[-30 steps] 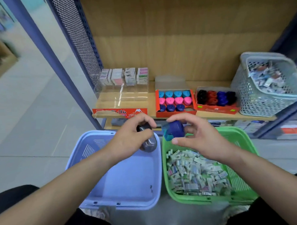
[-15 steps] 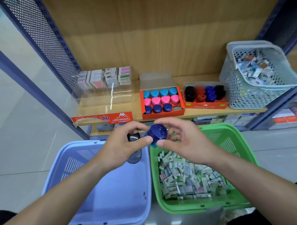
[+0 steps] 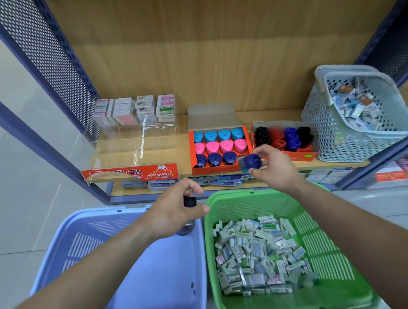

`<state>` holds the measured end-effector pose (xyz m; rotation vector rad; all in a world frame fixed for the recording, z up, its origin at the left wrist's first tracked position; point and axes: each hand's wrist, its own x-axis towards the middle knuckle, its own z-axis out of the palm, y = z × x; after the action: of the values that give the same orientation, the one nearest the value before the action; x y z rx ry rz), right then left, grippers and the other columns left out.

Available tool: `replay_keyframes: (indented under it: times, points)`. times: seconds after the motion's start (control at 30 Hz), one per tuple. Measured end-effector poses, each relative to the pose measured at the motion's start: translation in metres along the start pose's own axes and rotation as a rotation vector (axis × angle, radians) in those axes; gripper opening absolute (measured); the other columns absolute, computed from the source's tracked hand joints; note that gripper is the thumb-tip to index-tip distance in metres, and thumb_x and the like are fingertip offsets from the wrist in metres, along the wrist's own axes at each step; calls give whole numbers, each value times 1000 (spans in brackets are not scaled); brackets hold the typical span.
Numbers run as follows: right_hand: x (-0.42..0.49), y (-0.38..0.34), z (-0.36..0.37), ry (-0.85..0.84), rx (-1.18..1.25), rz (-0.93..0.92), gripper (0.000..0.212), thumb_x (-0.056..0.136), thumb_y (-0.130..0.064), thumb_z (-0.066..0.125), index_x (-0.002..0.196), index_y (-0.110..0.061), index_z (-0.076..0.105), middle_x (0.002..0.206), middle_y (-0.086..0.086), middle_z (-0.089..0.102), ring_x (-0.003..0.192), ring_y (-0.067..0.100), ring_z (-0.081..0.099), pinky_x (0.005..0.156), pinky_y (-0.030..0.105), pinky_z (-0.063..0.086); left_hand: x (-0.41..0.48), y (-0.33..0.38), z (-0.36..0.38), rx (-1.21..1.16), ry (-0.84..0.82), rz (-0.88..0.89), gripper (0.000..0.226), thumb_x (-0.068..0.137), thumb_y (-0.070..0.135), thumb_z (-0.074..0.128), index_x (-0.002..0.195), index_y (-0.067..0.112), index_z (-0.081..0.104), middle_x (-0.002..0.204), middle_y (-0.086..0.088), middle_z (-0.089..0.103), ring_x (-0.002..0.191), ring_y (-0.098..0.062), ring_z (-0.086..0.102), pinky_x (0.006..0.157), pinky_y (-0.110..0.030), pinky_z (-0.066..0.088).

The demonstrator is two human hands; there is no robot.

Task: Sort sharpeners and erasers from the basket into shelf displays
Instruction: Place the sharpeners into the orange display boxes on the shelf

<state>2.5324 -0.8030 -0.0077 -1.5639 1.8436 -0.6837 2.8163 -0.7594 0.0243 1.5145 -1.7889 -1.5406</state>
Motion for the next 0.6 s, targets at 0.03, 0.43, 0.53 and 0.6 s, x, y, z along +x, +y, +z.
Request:
replay_keyframes:
  times: [0.03, 0.43, 0.53, 0.6]
  points:
    - [12, 0, 3, 15, -2, -8, 40, 81, -11, 80, 114, -20, 59, 113, -3, 65, 85, 9, 67, 73, 23, 52, 3, -3, -2, 47, 5, 1, 29, 87, 28, 77, 106, 31, 55, 99, 4, 51, 78, -21, 48, 71, -29, 41]
    - [75, 29, 8, -34, -276, -88, 51, 84, -17, 79, 131, -23, 59, 125, -3, 64, 100, 16, 64, 88, 29, 50, 22, -25, -20, 29, 18, -80, 18, 97, 14, 62, 106, 31, 62, 102, 5, 62, 79, -2, 61, 72, -14, 47]
    - [78, 30, 6, -55, -466, -134, 52, 81, -19, 80, 129, -20, 61, 126, 3, 64, 112, 24, 62, 95, 40, 53, 23, -27, -22, 43, 62, -58, 25, 91, 14, 72, 106, 32, 65, 99, 6, 70, 89, 0, 65, 81, -14, 49]
    - [81, 31, 7, -78, -495, -118, 54, 80, -22, 83, 131, -21, 62, 127, 3, 65, 114, 24, 61, 94, 41, 53, 25, -26, -24, 27, 91, -61, 29, 86, 16, 79, 107, 32, 67, 96, 12, 73, 90, -1, 67, 85, -20, 53]
